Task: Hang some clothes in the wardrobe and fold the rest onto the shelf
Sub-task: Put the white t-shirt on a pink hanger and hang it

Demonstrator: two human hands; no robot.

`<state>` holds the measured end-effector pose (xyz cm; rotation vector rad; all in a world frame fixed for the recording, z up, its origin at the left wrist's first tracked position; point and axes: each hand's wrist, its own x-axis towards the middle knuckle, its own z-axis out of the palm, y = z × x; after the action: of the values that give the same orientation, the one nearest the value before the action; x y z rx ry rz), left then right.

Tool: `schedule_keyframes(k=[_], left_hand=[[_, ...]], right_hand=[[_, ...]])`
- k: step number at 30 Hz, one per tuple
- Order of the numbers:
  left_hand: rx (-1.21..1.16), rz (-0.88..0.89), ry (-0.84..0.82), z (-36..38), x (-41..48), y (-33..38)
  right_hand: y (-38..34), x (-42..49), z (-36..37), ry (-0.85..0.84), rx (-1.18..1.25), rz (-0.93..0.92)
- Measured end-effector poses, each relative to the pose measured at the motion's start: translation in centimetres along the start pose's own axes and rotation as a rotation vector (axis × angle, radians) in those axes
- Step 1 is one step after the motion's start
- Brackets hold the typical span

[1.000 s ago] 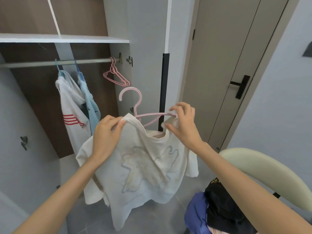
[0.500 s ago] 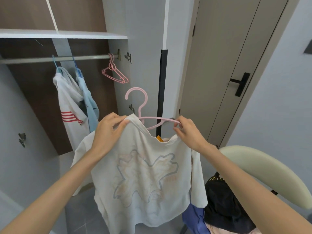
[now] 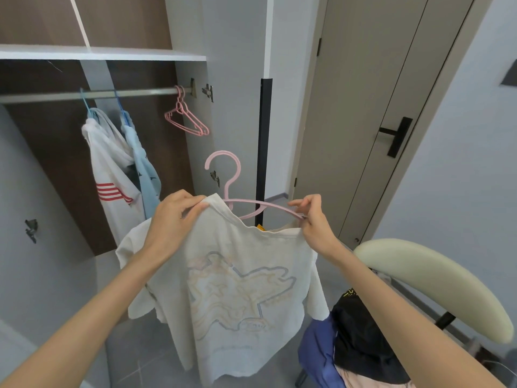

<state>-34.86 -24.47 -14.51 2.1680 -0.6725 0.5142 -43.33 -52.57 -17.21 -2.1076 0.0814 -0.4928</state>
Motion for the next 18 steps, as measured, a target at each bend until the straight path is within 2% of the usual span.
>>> schedule_keyframes(k=[6, 9, 11, 12, 16, 18], left_hand=[[0.107, 0.157, -0.07, 0.8, 0.5, 1.6], [0.042, 0.114, -0.047, 1.8, 0.4, 2.3], [-0.018, 0.067, -0.012, 2.1, 0.2, 2.3], [-0.042, 0.057, -0.001, 2.2, 0.1, 2.3], [-0.099, 0.062, -0.023, 2.6, -0.4, 2.5], [-0.096, 0.091, -0.068, 2.7, -0.4, 2.3]], right_hand=[[-3.3, 0.1, 0.4, 0.026, 0.054, -0.105], [-5.4, 0.2, 1.5, 0.009, 0.092, -0.143], [-5.3, 0.3, 1.8, -0.015, 0.115, -0.079], [-5.1, 0.3, 1.8, -0.04, 0.046, -0.073], [-3.8, 0.4, 1.4, -0.112, -0.547, -0.248], [-3.6, 0.5, 1.4, -0.113, -0.638, -0.289]])
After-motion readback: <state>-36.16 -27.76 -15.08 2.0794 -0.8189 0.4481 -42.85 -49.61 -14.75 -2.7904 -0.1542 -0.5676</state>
